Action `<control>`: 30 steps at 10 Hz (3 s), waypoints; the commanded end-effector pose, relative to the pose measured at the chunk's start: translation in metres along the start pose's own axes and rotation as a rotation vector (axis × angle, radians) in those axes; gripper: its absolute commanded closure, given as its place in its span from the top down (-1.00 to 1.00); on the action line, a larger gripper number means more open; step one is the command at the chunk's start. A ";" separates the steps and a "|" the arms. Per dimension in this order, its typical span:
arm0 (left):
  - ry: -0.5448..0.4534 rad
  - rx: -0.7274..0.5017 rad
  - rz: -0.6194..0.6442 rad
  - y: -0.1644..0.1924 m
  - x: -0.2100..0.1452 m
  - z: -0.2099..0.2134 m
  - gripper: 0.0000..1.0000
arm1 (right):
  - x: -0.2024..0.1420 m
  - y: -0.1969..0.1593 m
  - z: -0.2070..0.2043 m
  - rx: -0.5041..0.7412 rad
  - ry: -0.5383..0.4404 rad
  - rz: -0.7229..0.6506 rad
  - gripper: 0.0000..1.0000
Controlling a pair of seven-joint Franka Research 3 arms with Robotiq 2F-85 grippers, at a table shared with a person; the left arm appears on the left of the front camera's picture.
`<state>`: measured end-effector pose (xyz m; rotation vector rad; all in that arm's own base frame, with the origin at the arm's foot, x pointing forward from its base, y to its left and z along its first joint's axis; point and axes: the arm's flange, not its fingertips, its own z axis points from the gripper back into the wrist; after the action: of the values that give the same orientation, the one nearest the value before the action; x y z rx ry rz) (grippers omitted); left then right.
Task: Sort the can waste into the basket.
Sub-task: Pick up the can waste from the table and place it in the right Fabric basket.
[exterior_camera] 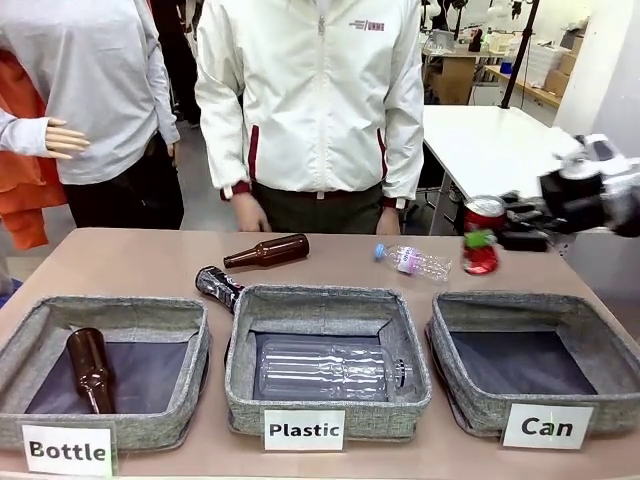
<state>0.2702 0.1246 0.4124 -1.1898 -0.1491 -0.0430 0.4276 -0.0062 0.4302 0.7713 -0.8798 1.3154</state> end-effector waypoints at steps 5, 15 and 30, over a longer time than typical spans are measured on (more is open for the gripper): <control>-0.016 -0.011 0.004 -0.001 -0.012 0.012 1.00 | -0.012 0.096 0.022 -0.090 0.732 0.166 -1.00; -0.016 -0.011 0.004 -0.001 -0.012 0.012 1.00 | -0.008 0.078 0.008 -0.119 0.843 0.126 0.67; -0.085 0.003 -0.084 -0.023 -0.012 0.036 1.00 | -0.017 0.043 0.053 -0.175 -0.583 -0.902 1.00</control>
<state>0.2607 0.1393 0.4226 -1.1893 -0.1968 -0.0362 0.3705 -0.0588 0.4380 1.0885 -0.6998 0.7229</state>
